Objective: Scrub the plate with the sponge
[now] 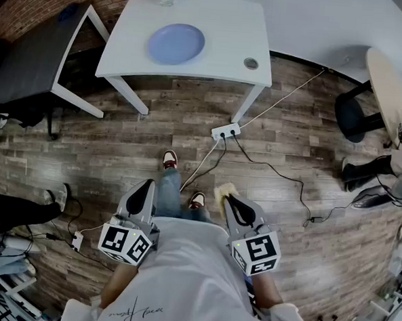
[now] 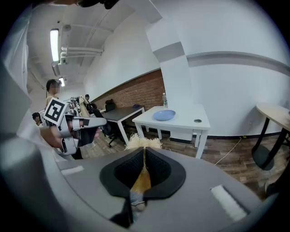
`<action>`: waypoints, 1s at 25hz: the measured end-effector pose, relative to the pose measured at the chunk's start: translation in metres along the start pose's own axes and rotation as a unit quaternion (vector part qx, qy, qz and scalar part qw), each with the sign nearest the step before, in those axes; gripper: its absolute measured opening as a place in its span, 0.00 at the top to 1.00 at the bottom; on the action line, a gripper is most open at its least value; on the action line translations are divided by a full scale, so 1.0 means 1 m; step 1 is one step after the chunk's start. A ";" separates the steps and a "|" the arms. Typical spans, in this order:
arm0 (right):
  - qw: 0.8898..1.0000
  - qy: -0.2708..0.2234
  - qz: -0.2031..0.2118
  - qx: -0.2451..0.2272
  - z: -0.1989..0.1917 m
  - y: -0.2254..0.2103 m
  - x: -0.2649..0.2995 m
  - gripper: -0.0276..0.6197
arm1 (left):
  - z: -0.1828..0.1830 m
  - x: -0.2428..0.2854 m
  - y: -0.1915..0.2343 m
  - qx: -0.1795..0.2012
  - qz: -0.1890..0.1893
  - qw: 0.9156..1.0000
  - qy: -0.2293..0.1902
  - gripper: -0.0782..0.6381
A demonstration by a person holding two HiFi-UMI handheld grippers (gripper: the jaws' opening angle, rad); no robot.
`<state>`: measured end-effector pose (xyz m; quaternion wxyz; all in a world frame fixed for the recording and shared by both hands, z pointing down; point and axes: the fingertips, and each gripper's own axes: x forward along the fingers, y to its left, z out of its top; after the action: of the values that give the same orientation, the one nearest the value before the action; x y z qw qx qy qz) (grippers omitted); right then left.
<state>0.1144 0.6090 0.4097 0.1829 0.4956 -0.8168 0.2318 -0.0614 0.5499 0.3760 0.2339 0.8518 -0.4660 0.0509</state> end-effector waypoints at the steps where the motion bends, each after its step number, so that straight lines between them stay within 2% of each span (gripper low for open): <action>1: 1.000 0.000 0.000 -0.003 0.004 -0.001 0.004 0.94 | 0.001 0.004 0.004 0.003 -0.002 1.000 -0.006 0.89; 9: 0.999 0.002 0.015 -0.029 0.042 -0.004 0.044 0.94 | 0.023 0.045 0.047 -0.004 0.012 1.000 -0.009 0.89; 15: 1.000 -0.016 0.014 0.012 0.084 -0.015 0.085 0.93 | 0.050 0.081 0.083 -0.010 0.011 1.000 -0.008 0.89; 25: 1.000 0.000 0.006 0.019 0.142 -0.022 0.162 0.92 | 0.097 0.145 0.142 -0.022 -0.022 0.999 0.008 0.89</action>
<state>0.0526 0.4032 0.3823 0.1719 0.4945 -0.8149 0.2485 -0.1094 0.3303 0.3841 0.2575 0.8560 -0.4463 0.0426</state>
